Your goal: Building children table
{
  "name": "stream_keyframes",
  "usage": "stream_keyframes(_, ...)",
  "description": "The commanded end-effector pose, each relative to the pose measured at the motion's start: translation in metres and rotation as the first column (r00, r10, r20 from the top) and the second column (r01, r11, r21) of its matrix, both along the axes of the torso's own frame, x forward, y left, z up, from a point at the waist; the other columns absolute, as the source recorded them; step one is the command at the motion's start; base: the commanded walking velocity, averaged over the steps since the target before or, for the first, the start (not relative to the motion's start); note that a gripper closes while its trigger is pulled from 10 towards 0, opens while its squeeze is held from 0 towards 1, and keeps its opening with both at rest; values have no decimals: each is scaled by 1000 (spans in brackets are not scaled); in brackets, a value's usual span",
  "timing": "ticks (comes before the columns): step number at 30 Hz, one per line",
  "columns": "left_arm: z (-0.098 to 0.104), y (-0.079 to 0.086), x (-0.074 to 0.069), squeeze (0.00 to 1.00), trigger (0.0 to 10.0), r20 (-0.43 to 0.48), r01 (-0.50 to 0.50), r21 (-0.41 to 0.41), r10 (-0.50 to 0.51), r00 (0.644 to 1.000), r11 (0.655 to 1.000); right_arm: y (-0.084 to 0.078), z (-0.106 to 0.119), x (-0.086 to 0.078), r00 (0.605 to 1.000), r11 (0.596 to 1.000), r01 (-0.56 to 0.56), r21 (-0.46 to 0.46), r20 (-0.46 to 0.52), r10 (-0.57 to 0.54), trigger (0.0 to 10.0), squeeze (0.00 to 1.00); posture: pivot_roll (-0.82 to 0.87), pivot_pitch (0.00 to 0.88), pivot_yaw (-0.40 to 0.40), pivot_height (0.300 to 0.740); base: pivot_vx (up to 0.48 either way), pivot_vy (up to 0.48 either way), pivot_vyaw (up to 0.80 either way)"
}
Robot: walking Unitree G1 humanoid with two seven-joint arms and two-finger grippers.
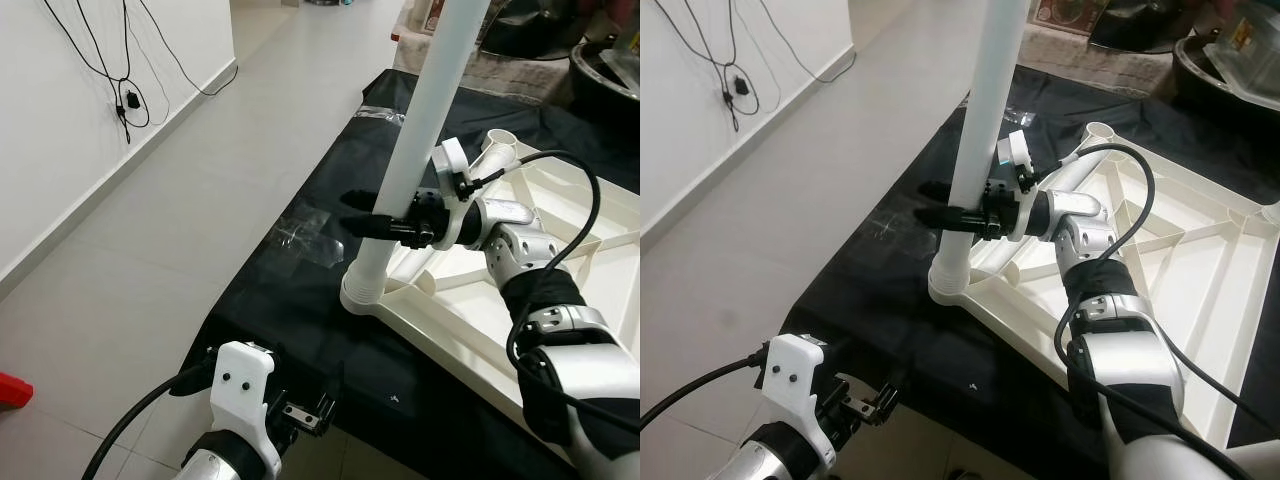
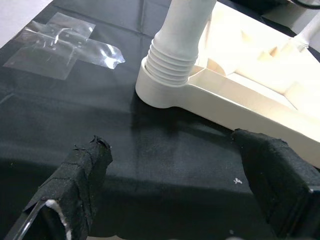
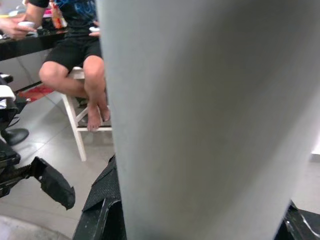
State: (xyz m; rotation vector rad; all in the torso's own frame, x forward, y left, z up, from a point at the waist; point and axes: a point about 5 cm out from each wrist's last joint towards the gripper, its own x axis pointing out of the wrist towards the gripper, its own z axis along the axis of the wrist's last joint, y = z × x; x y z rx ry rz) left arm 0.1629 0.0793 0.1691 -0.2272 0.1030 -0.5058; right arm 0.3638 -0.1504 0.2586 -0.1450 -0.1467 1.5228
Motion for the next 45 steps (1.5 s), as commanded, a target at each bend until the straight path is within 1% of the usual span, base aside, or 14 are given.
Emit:
stream_keyframes(1,-3,-2,-3,0,10000,-25,12,3,-12,1000,1000,1,-27,-3,997,997,-16,-74,-74,10,10000,0,134,256,-95,740,0,0,0)
stream_keyframes(4,-3,-3,-2,0,10000,-23,15,8,-15,1000,1000,6,-30,-5,997,995,-46,-86,-67,40,10000,0,134,253,-96,740,0,0,0)
stream_keyframes(11,-4,-4,0,0,10000,-23,15,8,-15,1000,1000,8,-40,-8,996,996,-34,-81,-82,28,10000,0,128,249,-97,740,0,0,0)
stream_keyframes(19,-5,-3,0,0,10000,-23,16,9,-16,1000,1000,9,-48,-12,995,999,30,-35,-92,-33,10000,0,126,246,-94,740,0,0,0)
stream_keyframes(23,-6,-3,2,0,10000,-22,15,11,-14,1000,1000,14,-50,-15,992,996,91,1,-83,-91,10000,0,123,244,-92,740,0,0,0)
stream_keyframes(27,-6,-2,2,0,10000,-20,17,14,-16,1000,1000,18,-51,-17,988,991,133,2,-79,-133,10000,0,123,244,-92,740,0,0,0)
stream_keyframes(29,-7,-2,4,0,10000,-19,18,16,-18,1000,1000,28,-51,-19,978,981,193,5,-78,-192,10000,0,121,236,-89,740,0,0,0)
stream_keyframes(34,-8,-2,5,0,10000,-18,18,17,-17,1000,1000,39,-51,-21,967,970,245,1,-78,-244,10000,0,121,234,-87,740,0,0,0)
stream_keyframes(35,-8,-2,6,0,10000,-17,14,17,-14,1000,1000,50,-53,-22,947,953,301,-40,-103,-303,10000,0,118,232,-88,740,0,0,0)
stream_keyframes(37,-8,-2,6,0,10000,-17,13,17,-13,1000,1000,53,-54,-22,939,945,322,-55,-113,-326,10000,0,118,232,-88,740,0,0,0)
stream_keyframes(38,-8,-2,7,0,10000,-16,13,17,-12,1000,1000,57,-54,-20,915,924,377,-61,-131,-382,10000,0,116,229,-89,740,0,0,0)
stream_keyframes(41,-9,-2,7,0,10000,-15,12,17,-12,1000,1000,59,-54,-18,897,908,414,-63,-142,-419,10000,0,116,229,-89,740,0,0,0)
stream_keyframes(42,-9,-2,8,0,10000,-14,11,18,-10,1000,1000,60,-54,-15,867,878,473,-68,-137,-478,10000,0,115,227,-90,740,0,0,0)
stream_keyframes(45,-9,-2,8,0,10000,-14,11,18,-10,1000,1000,60,-54,-15,867,878,473,-68,-137,-478,10000,0,115,227,-90,740,0,0,0)
